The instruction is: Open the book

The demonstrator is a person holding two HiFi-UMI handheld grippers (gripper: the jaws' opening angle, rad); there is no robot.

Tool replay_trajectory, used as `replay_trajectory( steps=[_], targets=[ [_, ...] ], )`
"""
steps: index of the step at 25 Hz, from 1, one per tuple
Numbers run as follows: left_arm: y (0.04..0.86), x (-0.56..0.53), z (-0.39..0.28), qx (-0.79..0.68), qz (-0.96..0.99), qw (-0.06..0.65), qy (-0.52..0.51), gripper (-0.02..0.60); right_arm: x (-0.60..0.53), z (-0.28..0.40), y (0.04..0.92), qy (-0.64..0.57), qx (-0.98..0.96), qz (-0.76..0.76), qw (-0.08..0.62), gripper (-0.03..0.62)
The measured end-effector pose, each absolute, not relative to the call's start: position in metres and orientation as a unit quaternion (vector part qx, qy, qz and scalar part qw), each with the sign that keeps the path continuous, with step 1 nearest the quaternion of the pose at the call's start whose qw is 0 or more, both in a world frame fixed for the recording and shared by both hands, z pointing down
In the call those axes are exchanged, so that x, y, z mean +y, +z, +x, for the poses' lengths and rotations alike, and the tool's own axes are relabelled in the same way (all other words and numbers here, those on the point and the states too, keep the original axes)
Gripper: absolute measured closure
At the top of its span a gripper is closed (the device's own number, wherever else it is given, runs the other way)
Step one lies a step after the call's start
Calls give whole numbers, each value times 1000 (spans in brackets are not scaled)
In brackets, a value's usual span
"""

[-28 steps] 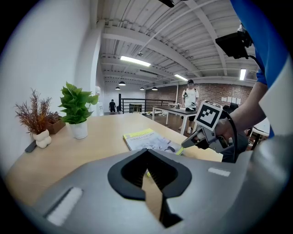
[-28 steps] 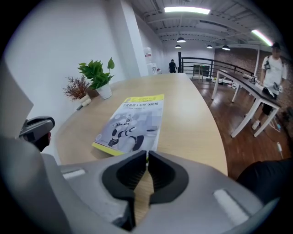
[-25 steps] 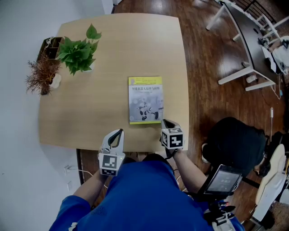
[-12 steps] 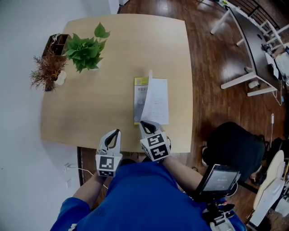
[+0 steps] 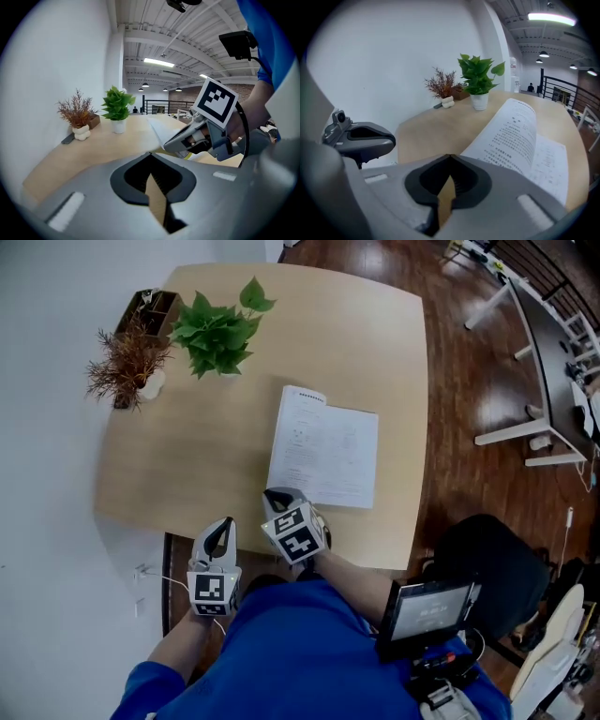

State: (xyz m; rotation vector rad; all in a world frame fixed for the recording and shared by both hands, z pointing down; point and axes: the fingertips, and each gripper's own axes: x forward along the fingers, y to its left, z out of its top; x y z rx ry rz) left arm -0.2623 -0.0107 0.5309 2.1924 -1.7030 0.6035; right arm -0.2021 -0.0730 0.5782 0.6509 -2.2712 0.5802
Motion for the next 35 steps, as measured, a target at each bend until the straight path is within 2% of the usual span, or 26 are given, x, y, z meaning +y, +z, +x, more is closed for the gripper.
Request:
replay_trajectory(
  steps=[11,21,35],
  targets=[
    [541,13,-315,-631,721,177,225,575,-67,-265,626,245,-870,202,378,594],
    [542,14,-331,-638,715,181,219,575,-65,-272,659,278,-849,200,402,594],
    [538,2,-321,-626,727,174,220,575,-69,-271,651,317,-861,224,327,591]
  ],
)
